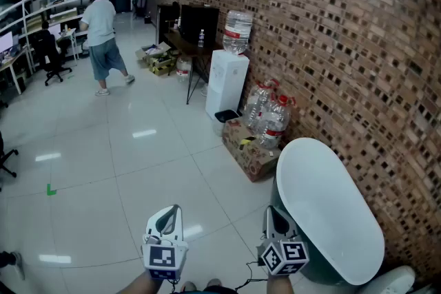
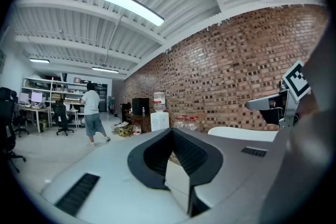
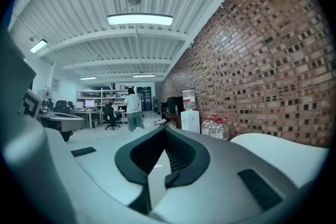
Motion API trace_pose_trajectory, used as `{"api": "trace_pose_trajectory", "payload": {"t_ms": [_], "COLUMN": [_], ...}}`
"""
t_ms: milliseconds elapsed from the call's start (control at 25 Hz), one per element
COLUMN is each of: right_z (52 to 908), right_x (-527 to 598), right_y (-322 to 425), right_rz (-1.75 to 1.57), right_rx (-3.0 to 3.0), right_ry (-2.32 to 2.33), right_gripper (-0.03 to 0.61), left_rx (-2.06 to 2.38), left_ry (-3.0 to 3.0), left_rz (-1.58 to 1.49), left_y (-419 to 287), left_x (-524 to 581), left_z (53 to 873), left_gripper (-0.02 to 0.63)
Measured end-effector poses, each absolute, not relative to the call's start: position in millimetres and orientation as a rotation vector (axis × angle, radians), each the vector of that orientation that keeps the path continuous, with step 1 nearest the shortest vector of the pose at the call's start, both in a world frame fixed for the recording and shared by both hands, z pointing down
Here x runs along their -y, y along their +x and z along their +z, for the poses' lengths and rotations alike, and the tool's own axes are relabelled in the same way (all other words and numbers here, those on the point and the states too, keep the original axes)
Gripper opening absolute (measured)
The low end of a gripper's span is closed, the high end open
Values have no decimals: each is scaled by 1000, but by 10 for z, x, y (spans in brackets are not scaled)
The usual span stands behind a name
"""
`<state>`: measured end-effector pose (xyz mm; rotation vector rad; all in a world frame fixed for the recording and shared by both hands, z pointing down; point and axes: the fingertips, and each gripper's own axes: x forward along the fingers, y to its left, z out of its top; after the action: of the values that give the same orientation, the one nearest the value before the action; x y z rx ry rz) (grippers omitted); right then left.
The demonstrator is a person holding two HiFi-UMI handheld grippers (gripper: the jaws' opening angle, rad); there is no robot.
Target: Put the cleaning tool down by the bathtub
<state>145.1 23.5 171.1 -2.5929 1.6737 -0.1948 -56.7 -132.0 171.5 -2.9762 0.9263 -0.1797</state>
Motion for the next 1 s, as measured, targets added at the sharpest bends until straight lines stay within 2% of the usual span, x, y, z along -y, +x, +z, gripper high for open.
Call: {"api": "trace_pose_trajectory", "payload": {"t_ms": [600,1000], "right_z": [2240,2429], "right_x": [1008,1746], "right_y": [1418,612], "right_rz": [-222,-236], "right_rx": [-2117,-2332], "right_ry": [-2269,-2169], "right_gripper": [17,17], "left_rx": [-1288,-1396], "left_ry": [-2823,-2799], "left_rz": [-235,-241], "left_y": [-713,-1520], "left_x": [1966,2616], "left_z": [1950,2119], "left_gripper": [5,5]}}
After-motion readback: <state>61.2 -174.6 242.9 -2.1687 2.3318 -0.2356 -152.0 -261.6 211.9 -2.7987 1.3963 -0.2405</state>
